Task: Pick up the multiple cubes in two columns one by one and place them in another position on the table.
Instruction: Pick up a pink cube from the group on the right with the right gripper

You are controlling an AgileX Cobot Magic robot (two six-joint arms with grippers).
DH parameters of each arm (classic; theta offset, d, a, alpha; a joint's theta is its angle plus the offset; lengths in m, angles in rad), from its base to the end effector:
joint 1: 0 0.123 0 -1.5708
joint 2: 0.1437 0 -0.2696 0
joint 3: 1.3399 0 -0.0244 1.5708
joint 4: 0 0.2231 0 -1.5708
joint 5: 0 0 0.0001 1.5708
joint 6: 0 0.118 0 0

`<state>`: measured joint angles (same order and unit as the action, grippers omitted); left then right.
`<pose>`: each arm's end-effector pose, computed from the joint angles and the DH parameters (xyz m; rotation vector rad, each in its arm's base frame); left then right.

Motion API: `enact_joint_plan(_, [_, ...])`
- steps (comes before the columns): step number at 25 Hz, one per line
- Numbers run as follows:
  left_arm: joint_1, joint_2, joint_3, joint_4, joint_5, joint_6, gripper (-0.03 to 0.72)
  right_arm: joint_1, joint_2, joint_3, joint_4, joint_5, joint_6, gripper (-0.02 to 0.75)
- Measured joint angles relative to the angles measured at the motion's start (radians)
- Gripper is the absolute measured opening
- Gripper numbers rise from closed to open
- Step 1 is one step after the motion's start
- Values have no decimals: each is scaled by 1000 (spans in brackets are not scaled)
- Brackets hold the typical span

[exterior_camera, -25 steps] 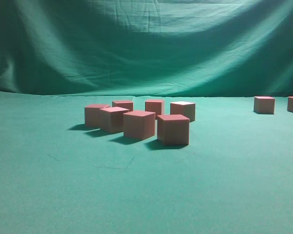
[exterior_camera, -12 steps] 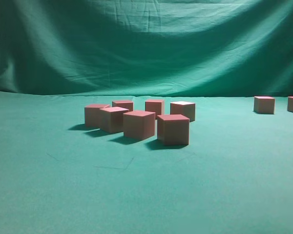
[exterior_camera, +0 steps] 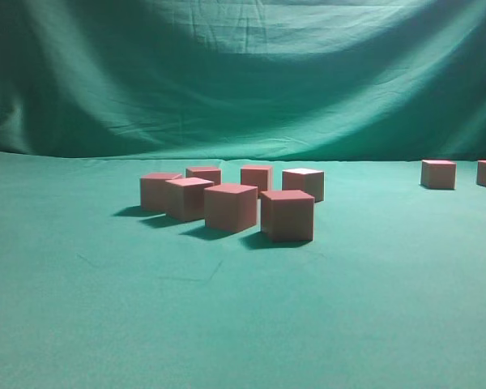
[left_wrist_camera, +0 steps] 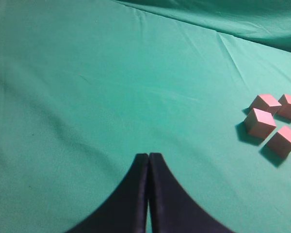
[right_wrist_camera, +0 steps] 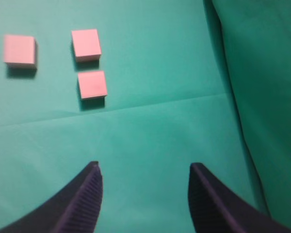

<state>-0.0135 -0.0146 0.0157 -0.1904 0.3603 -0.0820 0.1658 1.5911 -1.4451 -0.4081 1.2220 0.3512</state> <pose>0.0662 -0.0088 0.1699 -0.1806 1.8370 -0.2531 0.3055 0.0065 0.2962 0.1375 2.7259 -0.4381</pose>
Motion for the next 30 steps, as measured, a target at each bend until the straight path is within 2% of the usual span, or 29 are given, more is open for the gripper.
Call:
enact_joint_plan(5, [0,0,0,0,0,0,0,0,100,0,-9,-87,0,403])
enact_joint_plan(14, [0,0,0,0,0,0,0,-9,277,0,5,-109,-19,403])
enact_joint_plan(17, [0,0,0,0,0,0,0,-45,298,0,97,-133,-72,403])
enact_joint_plan(20, [0,0,0,0,0,0,0,-111,300,0,274,-184,-167,403])
enact_joint_plan(22, [0,0,0,0,0,0,0,-160,300,0,348,-224,-223,403])
enact_joint_plan(25, [0,0,0,0,0,0,0,-201,300,0,371,-276,-302,403])
enact_joint_plan(30, [0,0,0,0,0,0,0,-205,307,0,382,-341,-429,403])
